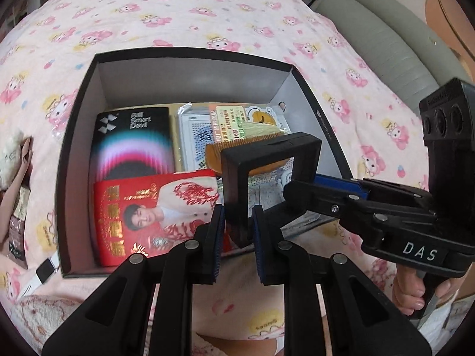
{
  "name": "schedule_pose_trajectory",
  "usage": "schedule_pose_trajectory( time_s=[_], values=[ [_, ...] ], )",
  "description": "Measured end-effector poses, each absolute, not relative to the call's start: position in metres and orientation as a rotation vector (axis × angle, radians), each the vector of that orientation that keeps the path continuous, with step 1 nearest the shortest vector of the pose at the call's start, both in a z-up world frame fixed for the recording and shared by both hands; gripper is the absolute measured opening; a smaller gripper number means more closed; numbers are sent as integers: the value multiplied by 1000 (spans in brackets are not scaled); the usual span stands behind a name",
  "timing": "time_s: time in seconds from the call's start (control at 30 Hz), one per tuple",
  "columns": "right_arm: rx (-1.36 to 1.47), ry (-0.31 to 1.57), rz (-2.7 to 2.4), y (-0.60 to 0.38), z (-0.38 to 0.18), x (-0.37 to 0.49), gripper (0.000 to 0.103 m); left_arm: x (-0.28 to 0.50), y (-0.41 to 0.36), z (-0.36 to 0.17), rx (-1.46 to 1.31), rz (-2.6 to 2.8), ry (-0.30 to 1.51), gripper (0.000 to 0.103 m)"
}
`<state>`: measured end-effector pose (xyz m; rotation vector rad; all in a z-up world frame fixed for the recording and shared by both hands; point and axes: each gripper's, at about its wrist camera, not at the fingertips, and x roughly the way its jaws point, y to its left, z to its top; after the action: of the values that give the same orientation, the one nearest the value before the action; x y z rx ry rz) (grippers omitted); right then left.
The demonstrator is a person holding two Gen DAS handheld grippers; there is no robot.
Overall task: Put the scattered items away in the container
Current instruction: 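Carry the black frame with the left gripper over the black box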
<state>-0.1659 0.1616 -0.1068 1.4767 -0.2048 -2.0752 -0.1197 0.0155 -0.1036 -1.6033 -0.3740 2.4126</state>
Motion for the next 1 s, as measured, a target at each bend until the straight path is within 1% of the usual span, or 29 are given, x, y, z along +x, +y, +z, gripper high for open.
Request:
schedule_pose_trajectory(
  time_s=[0.2,0.37,0.5,0.77,1.0],
  values=[
    [1513,-195,-2112,166,-114,-171,23,-138,25,-120,-1684,2364,-302,18],
    [1571,-240,-2089,174,-126,-174,24,-143,34,-136,-1765,2308,-254,19],
    [1567,-186,-2107,171,-129,-172,24,-148,36,-139,-1784,2305,-239,19],
    [1648,-265,-2037,174,-152,-184,24,-155,43,-149,-1825,2316,-144,19],
    [1660,-315,-1994,173,-157,-184,24,-155,32,-152,-1862,2295,-190,21]
  ],
)
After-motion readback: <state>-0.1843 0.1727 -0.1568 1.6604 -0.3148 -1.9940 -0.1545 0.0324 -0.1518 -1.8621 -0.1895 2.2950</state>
